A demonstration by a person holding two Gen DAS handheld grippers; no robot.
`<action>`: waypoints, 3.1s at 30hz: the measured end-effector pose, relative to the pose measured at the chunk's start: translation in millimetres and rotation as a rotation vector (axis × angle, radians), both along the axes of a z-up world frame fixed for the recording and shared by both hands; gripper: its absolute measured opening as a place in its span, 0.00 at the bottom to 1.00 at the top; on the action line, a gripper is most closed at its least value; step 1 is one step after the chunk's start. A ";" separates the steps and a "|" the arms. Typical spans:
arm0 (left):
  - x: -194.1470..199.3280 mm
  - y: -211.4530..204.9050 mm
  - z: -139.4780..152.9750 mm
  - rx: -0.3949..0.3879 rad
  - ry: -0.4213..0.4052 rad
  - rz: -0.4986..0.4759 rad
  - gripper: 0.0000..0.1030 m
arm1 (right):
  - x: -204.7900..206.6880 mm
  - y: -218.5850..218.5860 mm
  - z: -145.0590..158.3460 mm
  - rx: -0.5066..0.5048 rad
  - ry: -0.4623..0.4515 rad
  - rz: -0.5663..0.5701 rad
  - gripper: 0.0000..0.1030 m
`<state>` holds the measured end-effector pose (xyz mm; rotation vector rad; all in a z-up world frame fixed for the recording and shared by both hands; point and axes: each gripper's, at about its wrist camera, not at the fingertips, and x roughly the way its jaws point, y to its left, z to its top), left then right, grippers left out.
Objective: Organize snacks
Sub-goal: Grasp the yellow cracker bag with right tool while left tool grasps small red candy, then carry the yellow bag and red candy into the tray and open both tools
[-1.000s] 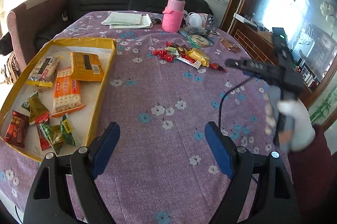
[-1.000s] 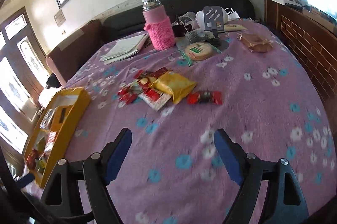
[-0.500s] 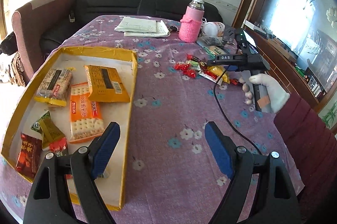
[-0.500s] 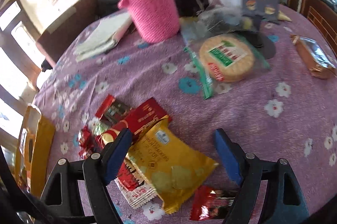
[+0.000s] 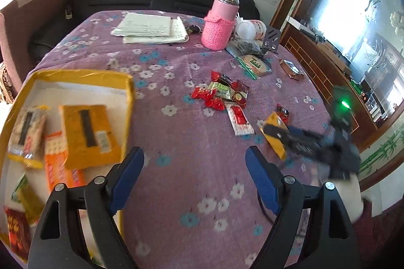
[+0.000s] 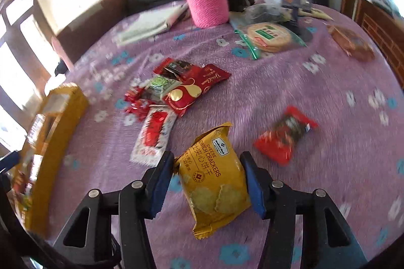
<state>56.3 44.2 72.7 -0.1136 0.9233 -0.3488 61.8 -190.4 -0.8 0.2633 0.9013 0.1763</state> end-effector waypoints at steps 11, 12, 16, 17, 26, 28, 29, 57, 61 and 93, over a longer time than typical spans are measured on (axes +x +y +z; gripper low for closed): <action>126.1 -55.7 -45.6 -0.009 0.101 0.087 0.80 | -3.0 -48.9 -8.2 0.217 -0.045 -0.101 0.54; 133.2 -58.4 -48.5 0.006 0.100 0.091 0.80 | -2.7 -52.9 -9.4 0.252 -0.038 -0.105 0.54; 152.9 -74.6 -68.7 0.100 0.153 0.044 0.40 | -6.6 -56.8 -4.0 0.291 -0.061 -0.095 0.54; 152.4 -78.7 -75.7 0.134 0.183 0.025 0.23 | -7.1 -55.8 -2.7 0.291 -0.067 -0.091 0.54; 113.5 -67.7 -59.8 0.099 0.106 0.014 0.11 | -12.4 -50.0 8.7 0.285 -0.105 -0.064 0.54; 102.5 -63.6 -49.8 0.085 0.080 0.016 0.11 | -13.5 -50.0 11.0 0.288 -0.115 -0.059 0.54; 90.3 -59.3 -40.1 0.081 0.053 0.017 0.11 | -14.7 -49.9 12.1 0.294 -0.123 -0.056 0.54; -111.7 167.3 8.7 0.011 -0.143 0.385 0.12 | -79.7 150.9 99.6 0.195 -0.160 0.364 0.53; -107.1 189.1 0.5 0.034 -0.132 0.408 0.12 | -72.2 200.6 97.8 0.172 -0.128 0.431 0.53; -91.3 215.9 -14.1 0.090 -0.142 0.477 0.49 | -8.0 319.7 34.9 -0.037 -0.011 0.412 0.60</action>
